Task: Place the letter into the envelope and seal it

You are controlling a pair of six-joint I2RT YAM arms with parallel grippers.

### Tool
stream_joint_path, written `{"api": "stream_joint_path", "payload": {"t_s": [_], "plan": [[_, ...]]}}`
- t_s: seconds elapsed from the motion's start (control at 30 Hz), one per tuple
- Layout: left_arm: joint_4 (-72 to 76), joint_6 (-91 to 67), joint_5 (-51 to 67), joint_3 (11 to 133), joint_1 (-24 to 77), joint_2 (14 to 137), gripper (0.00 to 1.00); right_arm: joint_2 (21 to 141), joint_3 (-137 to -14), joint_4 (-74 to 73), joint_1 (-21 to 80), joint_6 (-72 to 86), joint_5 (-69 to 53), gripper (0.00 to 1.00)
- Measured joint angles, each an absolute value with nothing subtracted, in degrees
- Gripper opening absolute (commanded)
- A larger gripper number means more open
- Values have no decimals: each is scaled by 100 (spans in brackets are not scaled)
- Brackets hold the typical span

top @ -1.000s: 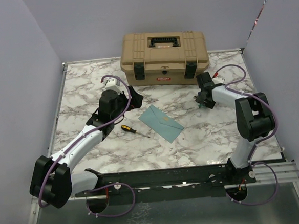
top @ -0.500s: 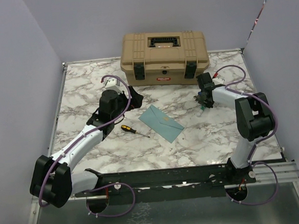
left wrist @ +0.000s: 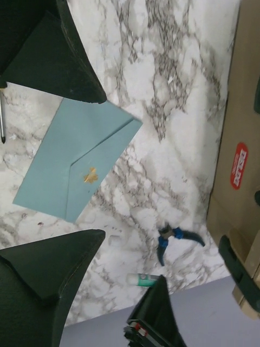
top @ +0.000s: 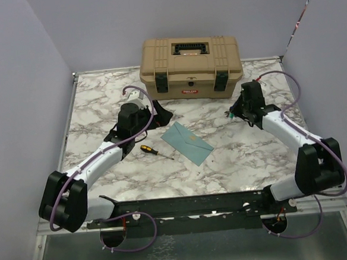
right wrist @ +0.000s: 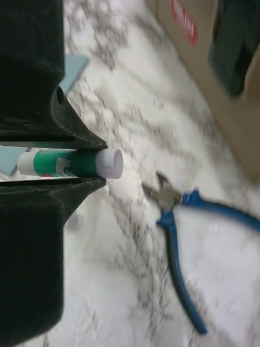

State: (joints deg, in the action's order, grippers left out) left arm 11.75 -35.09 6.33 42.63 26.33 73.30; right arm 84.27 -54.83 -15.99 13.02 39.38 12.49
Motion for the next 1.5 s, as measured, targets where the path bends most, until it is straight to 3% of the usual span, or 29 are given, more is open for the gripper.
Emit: {"api": "stream_joint_path", "payload": {"t_s": [0.27,0.5,0.73,1.0,1.23,1.5], "plan": [[1741,-3758,1688,4464,2733,7524,99,7627,-5271,-480,1302,3769,-423,16],[2279,-3951,2189,4842,3391,7878,98,7502,-4853,792,1708,4191,-1809,16],[2707,-4460,2255,4845,3583,8267,84,7406,-4792,1774,1997,4797,-2536,16],[3461,-5140,2364,4842,3570,8449,77,7387,-4652,2189,2060,5148,-2810,16],[3876,-5516,2556,4842,3570,8726,53,7387,-4644,2370,2102,5297,-2934,16],[4086,-5640,2742,4925,3570,8860,49,7395,-4630,2394,2104,5310,-3089,16]]}}
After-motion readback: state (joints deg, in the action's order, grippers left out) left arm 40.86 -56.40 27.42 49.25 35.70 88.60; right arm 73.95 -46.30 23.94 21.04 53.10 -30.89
